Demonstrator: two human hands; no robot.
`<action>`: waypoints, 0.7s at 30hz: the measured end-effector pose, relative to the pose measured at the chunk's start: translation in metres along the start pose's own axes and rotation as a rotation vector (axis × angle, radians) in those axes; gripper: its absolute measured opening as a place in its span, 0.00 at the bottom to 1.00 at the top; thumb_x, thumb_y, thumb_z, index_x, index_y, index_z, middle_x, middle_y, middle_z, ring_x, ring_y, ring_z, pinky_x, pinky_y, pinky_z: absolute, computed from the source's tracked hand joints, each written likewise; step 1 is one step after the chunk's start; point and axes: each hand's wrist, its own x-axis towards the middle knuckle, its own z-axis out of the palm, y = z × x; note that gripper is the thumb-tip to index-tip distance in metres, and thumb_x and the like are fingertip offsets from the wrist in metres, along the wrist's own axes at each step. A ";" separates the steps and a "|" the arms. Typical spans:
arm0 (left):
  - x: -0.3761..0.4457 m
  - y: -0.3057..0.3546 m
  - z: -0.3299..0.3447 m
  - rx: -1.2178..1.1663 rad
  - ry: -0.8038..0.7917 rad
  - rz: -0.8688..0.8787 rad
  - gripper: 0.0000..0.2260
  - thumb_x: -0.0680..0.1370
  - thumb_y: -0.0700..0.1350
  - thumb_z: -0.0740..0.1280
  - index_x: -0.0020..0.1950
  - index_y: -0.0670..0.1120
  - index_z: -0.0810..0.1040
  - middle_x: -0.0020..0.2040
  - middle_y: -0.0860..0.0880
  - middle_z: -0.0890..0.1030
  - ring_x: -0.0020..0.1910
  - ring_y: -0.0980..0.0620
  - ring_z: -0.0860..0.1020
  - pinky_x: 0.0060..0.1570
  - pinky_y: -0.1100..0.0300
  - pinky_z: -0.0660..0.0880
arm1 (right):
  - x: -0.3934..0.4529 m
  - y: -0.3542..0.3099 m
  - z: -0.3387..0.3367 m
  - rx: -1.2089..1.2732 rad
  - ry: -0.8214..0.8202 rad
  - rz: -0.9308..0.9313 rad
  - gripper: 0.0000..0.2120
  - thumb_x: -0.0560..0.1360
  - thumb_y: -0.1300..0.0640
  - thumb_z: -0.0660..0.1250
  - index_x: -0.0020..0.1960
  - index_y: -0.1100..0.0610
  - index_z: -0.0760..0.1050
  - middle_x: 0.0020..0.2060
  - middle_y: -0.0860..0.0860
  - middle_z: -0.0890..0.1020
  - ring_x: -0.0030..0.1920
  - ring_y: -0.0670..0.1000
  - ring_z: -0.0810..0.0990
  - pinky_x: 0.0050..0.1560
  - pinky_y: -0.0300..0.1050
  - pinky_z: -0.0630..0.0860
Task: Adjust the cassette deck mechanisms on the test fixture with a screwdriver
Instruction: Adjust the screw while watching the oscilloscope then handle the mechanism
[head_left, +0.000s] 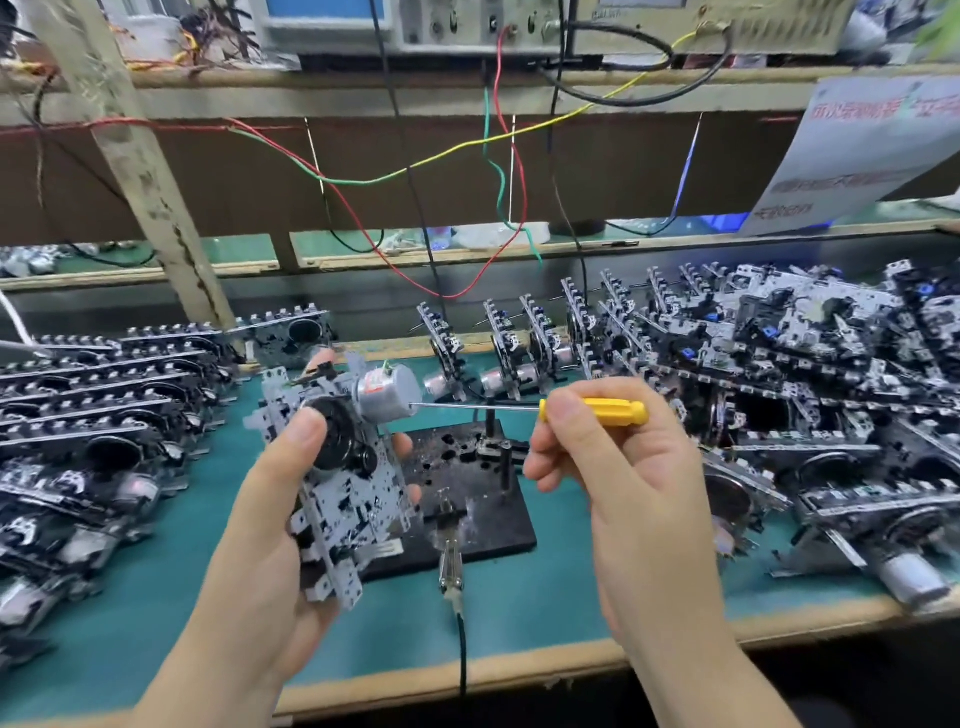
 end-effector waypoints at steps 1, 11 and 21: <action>-0.002 0.000 0.000 -0.016 -0.009 0.010 0.23 0.66 0.61 0.76 0.57 0.52 0.86 0.55 0.46 0.86 0.56 0.43 0.84 0.50 0.46 0.82 | -0.002 0.001 0.002 0.005 -0.001 0.004 0.02 0.77 0.53 0.70 0.46 0.49 0.80 0.36 0.53 0.82 0.35 0.52 0.80 0.36 0.38 0.77; -0.013 -0.002 0.000 -0.178 -0.031 -0.017 0.33 0.62 0.62 0.79 0.63 0.49 0.83 0.62 0.42 0.82 0.56 0.40 0.82 0.52 0.39 0.80 | -0.009 -0.004 0.006 -0.007 0.011 -0.030 0.03 0.76 0.51 0.71 0.46 0.50 0.80 0.36 0.52 0.82 0.34 0.52 0.81 0.35 0.39 0.77; -0.017 -0.002 -0.005 -0.151 -0.014 -0.017 0.30 0.66 0.63 0.76 0.65 0.51 0.82 0.61 0.43 0.83 0.57 0.41 0.81 0.64 0.24 0.66 | -0.011 -0.011 0.007 -0.073 -0.014 -0.030 0.04 0.77 0.50 0.72 0.45 0.49 0.79 0.36 0.53 0.81 0.34 0.52 0.80 0.34 0.40 0.77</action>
